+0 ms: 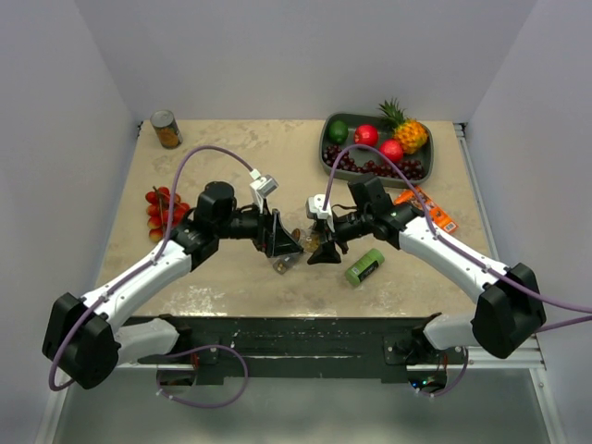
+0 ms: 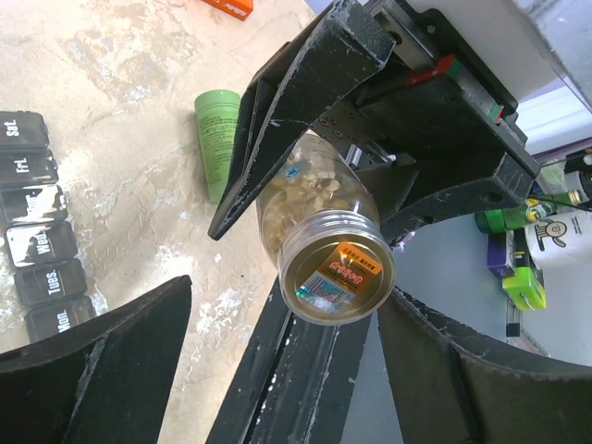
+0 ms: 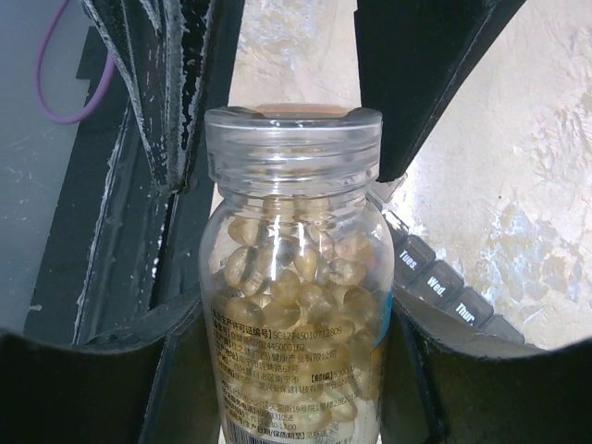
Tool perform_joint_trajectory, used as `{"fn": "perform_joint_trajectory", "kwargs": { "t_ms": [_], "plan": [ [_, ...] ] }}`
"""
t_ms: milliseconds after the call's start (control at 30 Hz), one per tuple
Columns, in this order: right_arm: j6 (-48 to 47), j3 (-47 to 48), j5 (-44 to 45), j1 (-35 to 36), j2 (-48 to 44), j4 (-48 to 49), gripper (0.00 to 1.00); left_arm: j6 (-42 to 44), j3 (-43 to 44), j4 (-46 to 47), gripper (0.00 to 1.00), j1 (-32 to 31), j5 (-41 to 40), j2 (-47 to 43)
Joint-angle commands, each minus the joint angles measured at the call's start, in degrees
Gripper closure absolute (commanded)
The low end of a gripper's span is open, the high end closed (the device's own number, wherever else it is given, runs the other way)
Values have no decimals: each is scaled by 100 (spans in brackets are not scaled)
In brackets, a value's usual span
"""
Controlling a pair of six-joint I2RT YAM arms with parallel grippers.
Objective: Sort the pills into containers
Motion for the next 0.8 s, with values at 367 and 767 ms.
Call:
{"fn": "perform_joint_trajectory", "kwargs": {
  "t_ms": [367, 767],
  "plan": [
    [-2, 175, -225, -33, -252, 194, 98, 92, 111, -414, 14, 37, 170, -758],
    [-63, 183, -190, -86, -279, 159, 98, -435, -3, -547, 5, 493, -585, -1699]
  ]
}}
